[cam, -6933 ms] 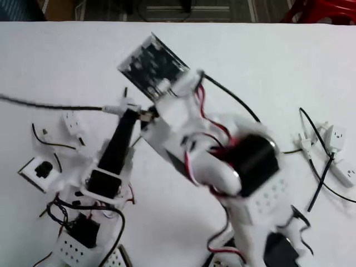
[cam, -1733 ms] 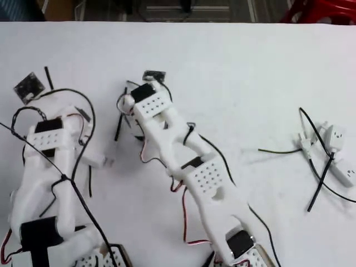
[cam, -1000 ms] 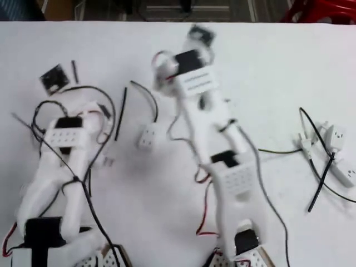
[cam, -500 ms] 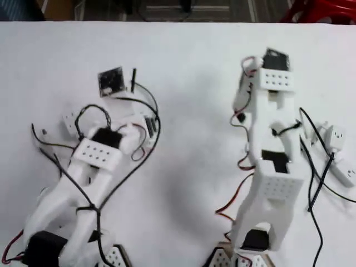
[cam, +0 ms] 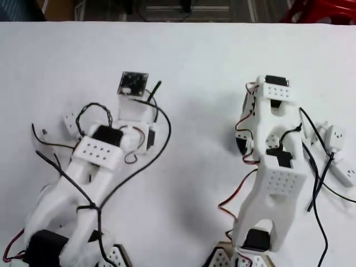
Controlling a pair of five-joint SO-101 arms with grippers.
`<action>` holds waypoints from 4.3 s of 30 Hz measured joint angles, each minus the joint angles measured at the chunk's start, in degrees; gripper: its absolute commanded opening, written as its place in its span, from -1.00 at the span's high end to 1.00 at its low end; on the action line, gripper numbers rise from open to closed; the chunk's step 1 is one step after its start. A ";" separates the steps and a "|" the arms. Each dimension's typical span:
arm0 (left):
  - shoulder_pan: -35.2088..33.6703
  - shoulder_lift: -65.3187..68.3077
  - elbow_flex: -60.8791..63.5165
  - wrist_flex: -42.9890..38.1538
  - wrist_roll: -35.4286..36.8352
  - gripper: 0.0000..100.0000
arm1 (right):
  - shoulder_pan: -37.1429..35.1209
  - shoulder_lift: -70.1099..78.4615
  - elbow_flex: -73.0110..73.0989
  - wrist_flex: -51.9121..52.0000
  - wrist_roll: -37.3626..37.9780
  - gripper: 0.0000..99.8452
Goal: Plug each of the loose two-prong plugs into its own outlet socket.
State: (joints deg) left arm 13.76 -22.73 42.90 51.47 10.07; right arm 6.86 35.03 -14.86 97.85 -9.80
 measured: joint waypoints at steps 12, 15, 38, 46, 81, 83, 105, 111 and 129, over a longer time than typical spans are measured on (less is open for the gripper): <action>-0.09 17.93 -13.89 7.82 1.05 0.95 | 0.00 1.32 0.00 0.00 0.09 0.35; -0.09 17.93 -13.54 7.38 2.11 0.95 | 0.00 1.32 0.00 0.00 0.09 0.35; 1.23 17.05 -10.20 4.31 2.99 0.95 | 0.00 2.02 0.35 0.00 0.09 0.35; 1.32 18.29 -8.79 5.27 3.16 0.95 | 0.00 2.02 0.53 0.00 0.09 0.35; -2.81 41.14 -27.78 13.63 5.71 0.95 | 0.00 2.02 0.53 0.00 0.18 0.35; -2.73 41.14 -28.13 13.54 5.71 0.95 | 0.00 2.02 0.53 0.00 0.18 0.35; -5.01 61.36 -63.56 -5.98 -6.77 0.78 | -0.09 5.54 0.44 -2.73 0.18 0.35; -8.00 83.69 -92.92 7.74 -5.63 0.46 | -0.18 6.59 0.44 -3.25 0.18 0.34; -17.05 96.35 -135.74 39.38 -2.90 0.28 | -0.18 6.86 0.44 -3.96 0.26 0.34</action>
State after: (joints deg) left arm -3.30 73.63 -92.84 90.86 7.16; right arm 6.68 41.89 -14.42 93.89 -9.54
